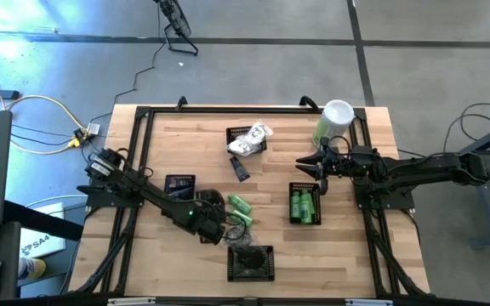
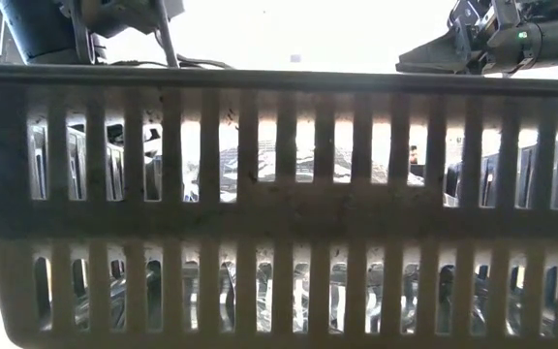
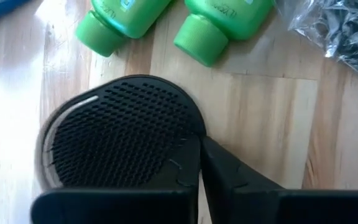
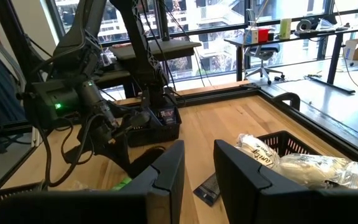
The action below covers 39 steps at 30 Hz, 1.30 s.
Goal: Pick & Place Travel size toiletries
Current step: Put the left black brush into the bottom middle black bin
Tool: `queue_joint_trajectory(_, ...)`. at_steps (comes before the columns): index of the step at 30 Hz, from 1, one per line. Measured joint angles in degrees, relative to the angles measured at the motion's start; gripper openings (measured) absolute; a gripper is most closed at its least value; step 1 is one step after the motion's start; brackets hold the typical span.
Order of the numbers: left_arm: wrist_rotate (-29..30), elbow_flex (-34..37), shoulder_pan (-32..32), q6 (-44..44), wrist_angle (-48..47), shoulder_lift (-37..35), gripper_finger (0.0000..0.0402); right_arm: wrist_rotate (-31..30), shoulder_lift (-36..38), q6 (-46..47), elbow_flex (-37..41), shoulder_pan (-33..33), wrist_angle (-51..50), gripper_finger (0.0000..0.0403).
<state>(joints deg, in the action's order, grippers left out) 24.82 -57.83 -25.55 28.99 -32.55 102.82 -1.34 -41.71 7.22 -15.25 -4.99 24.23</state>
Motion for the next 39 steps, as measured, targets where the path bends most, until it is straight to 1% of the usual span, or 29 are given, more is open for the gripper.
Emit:
queue_joint_trajectory(4,0.0,-1.5,0.1,-0.3,-2.1,-0.2,0.0001,0.0,0.0,0.0,0.0,0.0,0.0,0.0079)
queue_joint_trajectory(12,1.0,-8.0,0.1,-1.8,-11.0,-0.2,0.0001,0.0,0.0,0.0,0.0,0.0,0.0,0.0079)
queue_joint_trajectory(20,2.3,-13.6,0.1,-3.0,-16.6,-0.3,0.0001,0.0,0.0,0.0,0.0,0.0,0.0,0.0079)
queue_joint_trajectory(24,4.3,-16.6,0.1,-3.3,-21.3,-0.3,0.0001,0.0,0.0,0.0,0.0,0.0,0.0,0.0079)
queue_joint_trajectory(28,5.1,-20.6,0.1,-3.3,-26.9,-0.3,0.0,0.0,0.0,0.0,0.0,0.0,0.0,0.0079)
queue_joint_trajectory(35,5.9,-26.2,0.1,-6.2,-31.0,-0.5,0.0,0.0,0.0,0.0,0.0,0.0,0.0,0.0079)
queue_joint_trajectory(39,4.9,-26.7,0.1,-6.2,-31.3,-0.5,0.0,0.0,0.0,0.0,0.0,0.0,0.0,0.0079)
